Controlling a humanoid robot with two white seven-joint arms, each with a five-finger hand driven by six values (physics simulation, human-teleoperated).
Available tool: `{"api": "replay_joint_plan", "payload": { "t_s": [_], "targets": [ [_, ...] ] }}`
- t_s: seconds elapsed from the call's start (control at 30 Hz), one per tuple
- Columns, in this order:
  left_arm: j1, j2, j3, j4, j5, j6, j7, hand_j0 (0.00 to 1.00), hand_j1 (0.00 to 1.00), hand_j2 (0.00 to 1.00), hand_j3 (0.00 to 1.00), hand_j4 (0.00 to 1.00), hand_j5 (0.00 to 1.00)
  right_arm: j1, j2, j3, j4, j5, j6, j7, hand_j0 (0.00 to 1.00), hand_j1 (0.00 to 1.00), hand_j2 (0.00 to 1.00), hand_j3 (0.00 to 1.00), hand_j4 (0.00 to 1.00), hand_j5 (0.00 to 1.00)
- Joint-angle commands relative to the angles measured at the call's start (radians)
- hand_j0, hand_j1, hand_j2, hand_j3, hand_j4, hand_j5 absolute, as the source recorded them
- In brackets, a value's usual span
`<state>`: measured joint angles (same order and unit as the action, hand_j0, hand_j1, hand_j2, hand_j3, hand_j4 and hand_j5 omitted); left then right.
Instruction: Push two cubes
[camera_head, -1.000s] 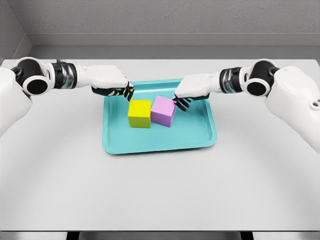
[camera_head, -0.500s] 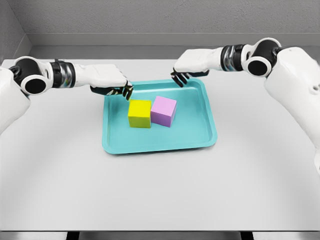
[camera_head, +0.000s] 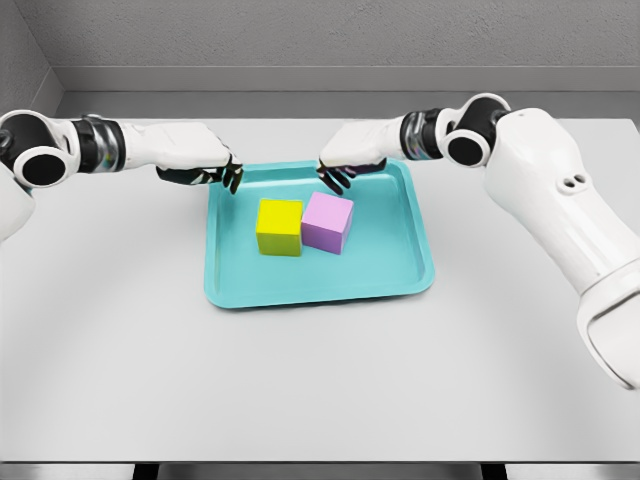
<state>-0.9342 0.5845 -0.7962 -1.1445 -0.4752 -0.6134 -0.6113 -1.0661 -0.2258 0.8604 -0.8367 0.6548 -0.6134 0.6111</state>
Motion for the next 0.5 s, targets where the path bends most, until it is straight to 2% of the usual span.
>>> {"api": "replay_joint_plan", "payload": {
  "t_s": [0.0,0.2,0.47],
  "targets": [
    [0.0,0.001,0.002,0.0,0.004,0.003,0.0,0.45,0.45,0.45,0.45,0.45,0.45,0.0,0.005,0.0,0.013,-0.001,0.003,0.0,0.24,0.24,0.24,0.24,0.24,0.24],
    [0.0,0.012,0.002,0.0,0.006,0.003,0.0,0.46,0.46,0.46,0.46,0.46,0.46,0.0,0.014,0.031,0.01,-0.001,0.003,0.0,0.24,0.24,0.24,0.24,0.24,0.24],
    [0.0,0.012,0.002,0.0,0.006,0.003,0.0,0.45,0.45,0.45,0.45,0.45,0.45,0.0,0.017,0.045,-0.048,-0.006,0.003,0.0,0.24,0.24,0.24,0.24,0.24,0.24]
  ]
}}
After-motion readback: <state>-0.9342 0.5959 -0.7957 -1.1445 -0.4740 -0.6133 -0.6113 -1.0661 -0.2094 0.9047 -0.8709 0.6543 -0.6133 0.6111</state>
